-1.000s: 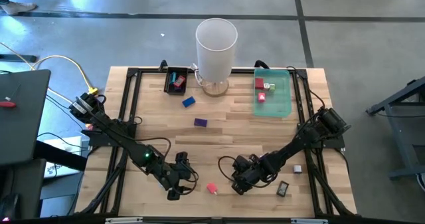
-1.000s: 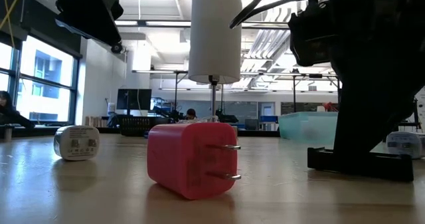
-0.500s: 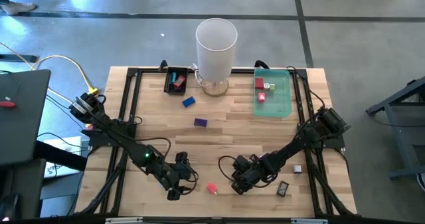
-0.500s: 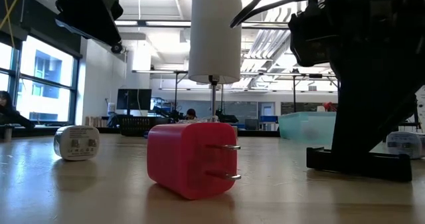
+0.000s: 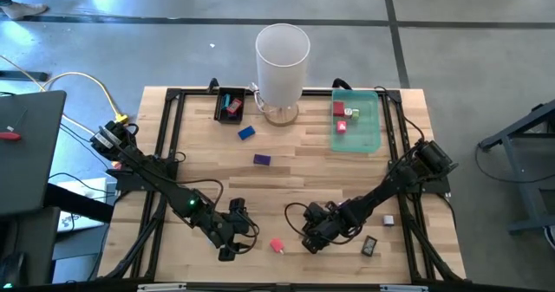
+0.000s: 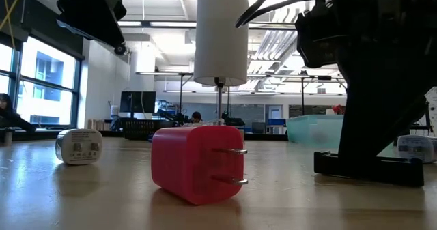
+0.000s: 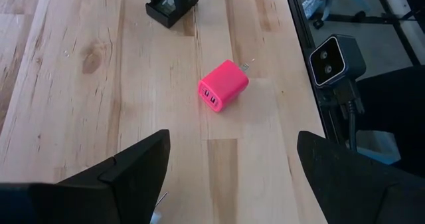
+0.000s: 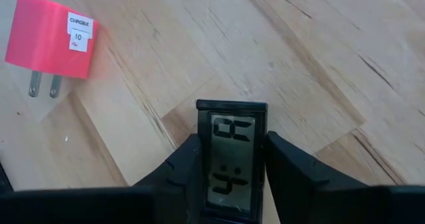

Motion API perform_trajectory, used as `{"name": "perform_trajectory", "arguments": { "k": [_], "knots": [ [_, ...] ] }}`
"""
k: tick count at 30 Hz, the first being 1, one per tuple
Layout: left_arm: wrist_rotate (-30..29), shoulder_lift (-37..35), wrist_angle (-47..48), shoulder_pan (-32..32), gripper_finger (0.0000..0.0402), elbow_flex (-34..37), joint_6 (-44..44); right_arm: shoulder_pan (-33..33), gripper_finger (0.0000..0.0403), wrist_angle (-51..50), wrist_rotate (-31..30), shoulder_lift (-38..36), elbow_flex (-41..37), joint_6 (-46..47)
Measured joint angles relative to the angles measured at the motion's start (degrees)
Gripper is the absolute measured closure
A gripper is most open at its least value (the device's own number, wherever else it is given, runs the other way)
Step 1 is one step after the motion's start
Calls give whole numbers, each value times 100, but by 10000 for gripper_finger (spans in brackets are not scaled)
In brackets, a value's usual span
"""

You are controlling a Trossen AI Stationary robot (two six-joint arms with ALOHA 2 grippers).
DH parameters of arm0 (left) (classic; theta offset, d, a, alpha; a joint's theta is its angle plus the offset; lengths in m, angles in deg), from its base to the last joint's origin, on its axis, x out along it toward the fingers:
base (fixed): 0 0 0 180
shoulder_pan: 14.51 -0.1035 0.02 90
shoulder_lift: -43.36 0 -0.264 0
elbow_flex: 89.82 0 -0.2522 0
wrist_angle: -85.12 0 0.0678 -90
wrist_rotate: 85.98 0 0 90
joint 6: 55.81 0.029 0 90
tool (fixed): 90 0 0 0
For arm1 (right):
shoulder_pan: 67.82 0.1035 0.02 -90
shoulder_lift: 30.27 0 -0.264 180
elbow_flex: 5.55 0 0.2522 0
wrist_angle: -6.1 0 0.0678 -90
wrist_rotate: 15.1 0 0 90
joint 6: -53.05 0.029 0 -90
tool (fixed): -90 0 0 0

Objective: Pick & Place Office items
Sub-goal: Put the left black digital clock into the black bin

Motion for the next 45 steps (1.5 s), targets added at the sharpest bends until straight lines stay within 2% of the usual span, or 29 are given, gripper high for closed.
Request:
{"name": "perform_trajectory", "arguments": {
  "k": [2, 7, 10, 19, 28, 45],
  "knots": [
    [0, 0, 2, 0, 83, 1, 0, -2, 279, 0, 23, 0, 2, -1],
    [0, 0, 2, 1, 83, 0, 0, -2, 234, -8, 23, 4, 0, -50],
    [0, 0, 2, 28, 83, 2, 0, -2, 222, -48, 26, 7, 2, -58],
    [2, 0, 2, 103, 83, 0, 0, -11, 250, -114, 253, 2, 7, -153],
    [2, 0, 2, 103, 83, 0, 1, -77, 221, -108, 339, 46, 9, 42],
    [0, 0, 0, 103, 83, 2, 2, -151, 220, -70, 499, 122, 27, 330]
  ]
}}
